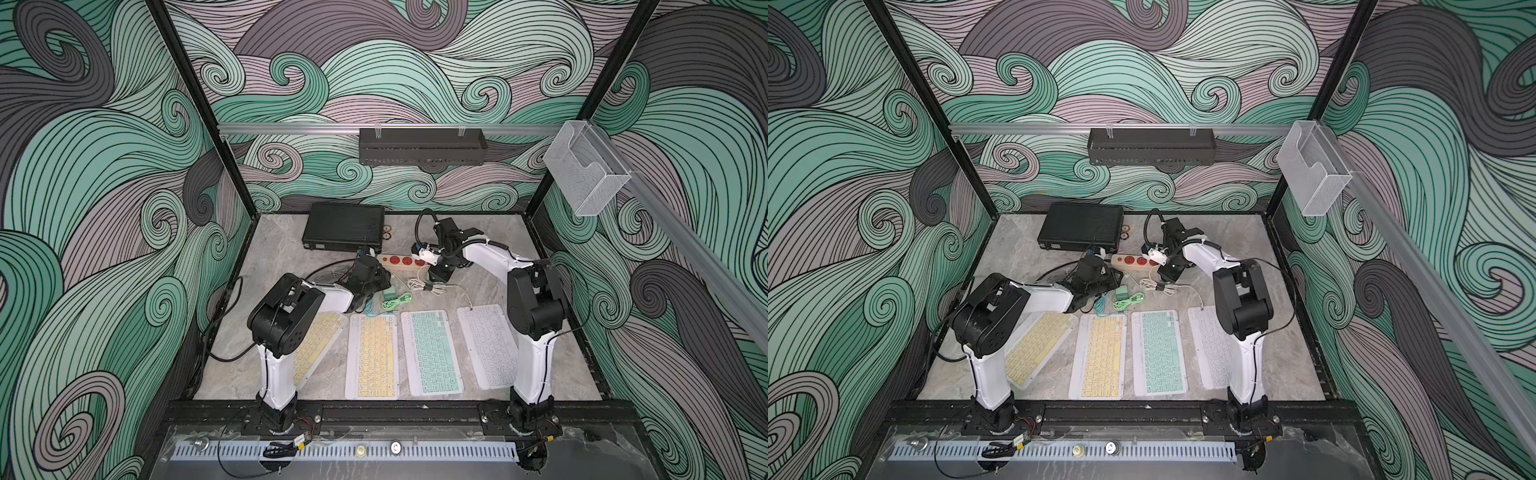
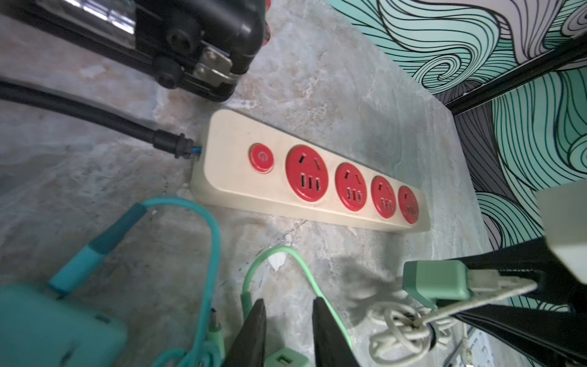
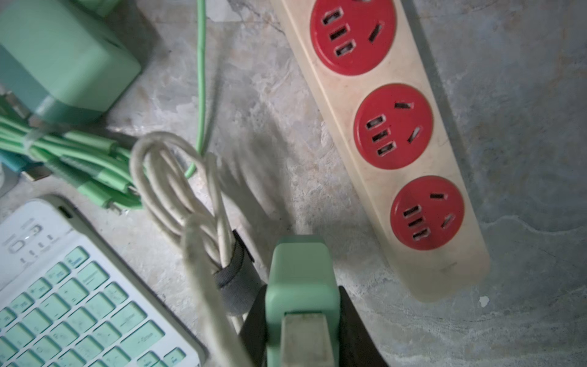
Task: Unplug the wireless keyboard
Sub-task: Adjust the socket at the center of the board, then place the plug at the center of the board.
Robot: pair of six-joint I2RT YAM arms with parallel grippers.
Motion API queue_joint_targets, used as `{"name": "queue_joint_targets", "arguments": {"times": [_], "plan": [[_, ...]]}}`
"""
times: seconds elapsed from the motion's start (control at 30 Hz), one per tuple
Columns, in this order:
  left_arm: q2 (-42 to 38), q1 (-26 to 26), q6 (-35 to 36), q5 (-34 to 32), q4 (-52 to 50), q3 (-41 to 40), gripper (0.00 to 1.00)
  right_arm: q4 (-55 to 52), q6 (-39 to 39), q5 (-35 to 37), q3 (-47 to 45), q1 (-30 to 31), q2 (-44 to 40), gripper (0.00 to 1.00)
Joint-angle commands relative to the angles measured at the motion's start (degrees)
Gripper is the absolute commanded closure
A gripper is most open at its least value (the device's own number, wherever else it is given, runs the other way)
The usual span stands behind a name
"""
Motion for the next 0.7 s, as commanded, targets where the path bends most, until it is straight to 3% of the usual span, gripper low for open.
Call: {"name": "queue_joint_targets", "arguments": {"times": [0.0,0.33,0.67], "plan": [[-2.8,-1.0,2.7,-2.0,2.1,-0.6,0.72,-3.0,-3.6,-5.1,-0.6,-0.3,-3.4,1.00],[-5.6,-2.1,4.2,-5.4,4.3,-3.2,0.73,-8.7,-5.3,-8.5,0.1,-0.1,-1.8,1.00],[-6.1,-2.3,4.5,-6.6,4.6,-3.8,0.73,-10.2,-6.0,-7.5,-0.9,0.0,0.1,1.00]]}}
